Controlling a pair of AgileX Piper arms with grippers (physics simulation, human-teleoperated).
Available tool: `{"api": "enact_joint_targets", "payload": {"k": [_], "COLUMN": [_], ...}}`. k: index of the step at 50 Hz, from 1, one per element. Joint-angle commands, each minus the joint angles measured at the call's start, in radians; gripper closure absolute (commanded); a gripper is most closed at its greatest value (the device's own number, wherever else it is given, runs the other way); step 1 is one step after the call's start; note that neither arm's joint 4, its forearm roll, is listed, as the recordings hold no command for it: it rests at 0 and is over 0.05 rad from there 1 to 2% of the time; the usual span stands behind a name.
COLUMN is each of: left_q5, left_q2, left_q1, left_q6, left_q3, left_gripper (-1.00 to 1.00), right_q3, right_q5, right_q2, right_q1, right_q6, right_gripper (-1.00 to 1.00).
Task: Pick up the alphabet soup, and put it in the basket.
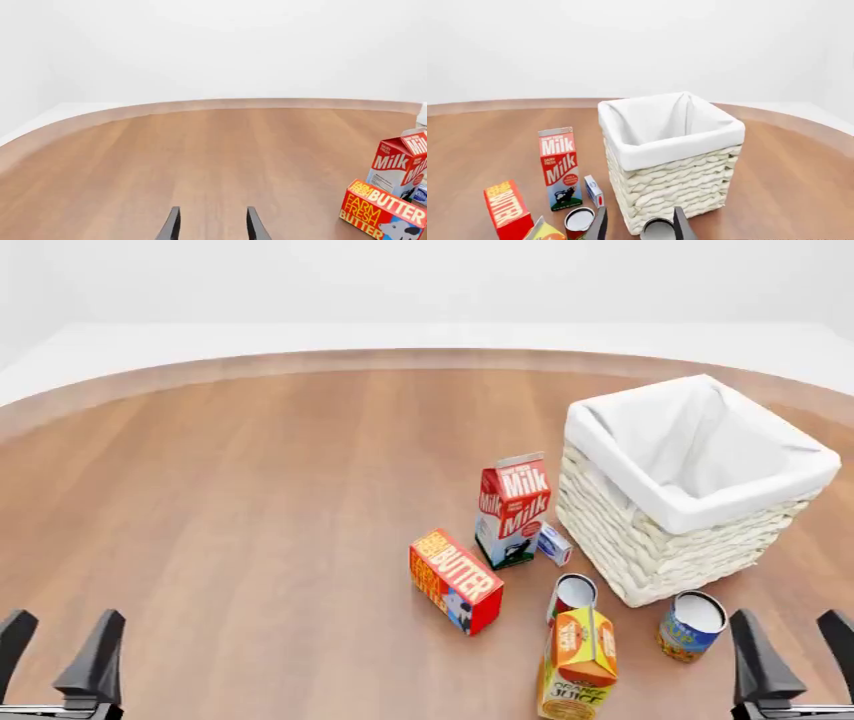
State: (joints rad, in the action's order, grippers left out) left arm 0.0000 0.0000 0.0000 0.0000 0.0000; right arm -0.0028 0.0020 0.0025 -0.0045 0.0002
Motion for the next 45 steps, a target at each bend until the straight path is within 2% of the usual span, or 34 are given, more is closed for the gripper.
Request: {"api": "enact_joint_targets", "payload": {"k": [1,13,17,19,22,45], "left_q5": [0.0,0.0,0.0,0.0,0.0,0.0], "left_q2": [0.0,0.0,0.0,0.0,0.0,0.0], "left_q1": [0.0,0.0,0.0,0.0,0.0,0.0], "left_q6": [0.0,0.0,0.0,0.0,0.0,0.0], "left_q3": [0.0,0.0,0.0,0.0,0.0,0.0], "left_gripper": [-1.0,-1.0,-1.0,-1.0,-1.0,-1.0], "right_q3": [-0.006,-0.033,-0.046,-0.05,-0.062,-0.137], "right_q5": [-0.005,0.02,0.033,0.037,0.047,0.189], "right_q2": [0.021,0.021,0.021,0.022,0.022,0.015], "right_q1": [-0.004,-0.01,-0.006,-0.005,-0.006,-0.009], "right_q6": [-0.002,-0.004,-0.011,-0.032,-0.026,-0.051], "right_gripper": [-1.0,-1.0,-1.0,-1.0,-1.0,-1.0]}}
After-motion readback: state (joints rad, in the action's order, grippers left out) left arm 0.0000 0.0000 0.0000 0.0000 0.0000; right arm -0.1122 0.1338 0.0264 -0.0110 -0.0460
